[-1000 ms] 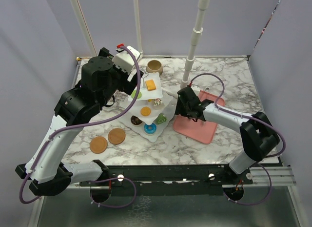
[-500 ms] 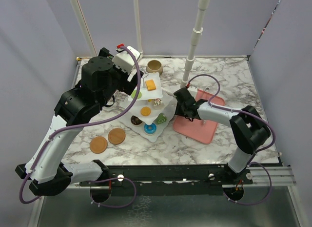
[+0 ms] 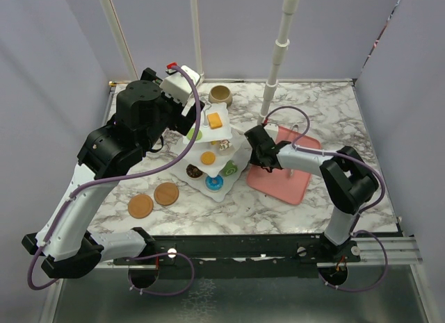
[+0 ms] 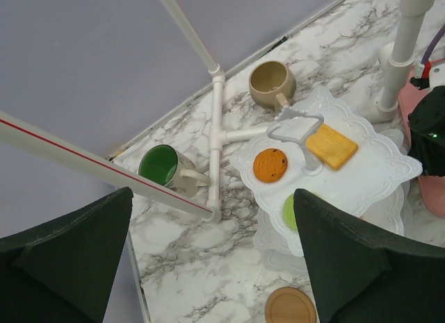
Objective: Serve the afternoon tea
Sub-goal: Move the tray at the center of the board.
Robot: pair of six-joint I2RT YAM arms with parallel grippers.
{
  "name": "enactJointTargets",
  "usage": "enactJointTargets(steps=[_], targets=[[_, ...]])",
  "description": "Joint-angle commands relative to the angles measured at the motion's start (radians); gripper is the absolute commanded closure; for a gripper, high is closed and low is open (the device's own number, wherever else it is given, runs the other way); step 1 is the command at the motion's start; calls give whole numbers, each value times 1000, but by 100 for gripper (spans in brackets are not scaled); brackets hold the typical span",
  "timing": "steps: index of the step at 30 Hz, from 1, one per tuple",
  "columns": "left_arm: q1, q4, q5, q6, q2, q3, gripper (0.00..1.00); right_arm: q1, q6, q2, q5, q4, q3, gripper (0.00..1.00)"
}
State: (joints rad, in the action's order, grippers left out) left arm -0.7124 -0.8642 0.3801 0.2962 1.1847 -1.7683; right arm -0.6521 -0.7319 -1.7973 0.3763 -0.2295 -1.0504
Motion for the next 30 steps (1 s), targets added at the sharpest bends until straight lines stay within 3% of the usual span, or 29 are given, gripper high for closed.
enactJointTargets(steps=[1, 9, 19, 30], targets=[[7, -21, -23, 2, -14, -8, 1, 28, 15, -7, 21, -5, 9, 83], [8, -22, -47, -5, -5, -13, 1, 138, 82, 57, -48, -62, 35, 99], [7, -21, -60, -8, -6, -10, 1, 337, 282, 4, -232, -141, -69, 99], [7, -20, -82, -23, -16, 13, 1, 471, 473, -84, -186, -206, -188, 99]])
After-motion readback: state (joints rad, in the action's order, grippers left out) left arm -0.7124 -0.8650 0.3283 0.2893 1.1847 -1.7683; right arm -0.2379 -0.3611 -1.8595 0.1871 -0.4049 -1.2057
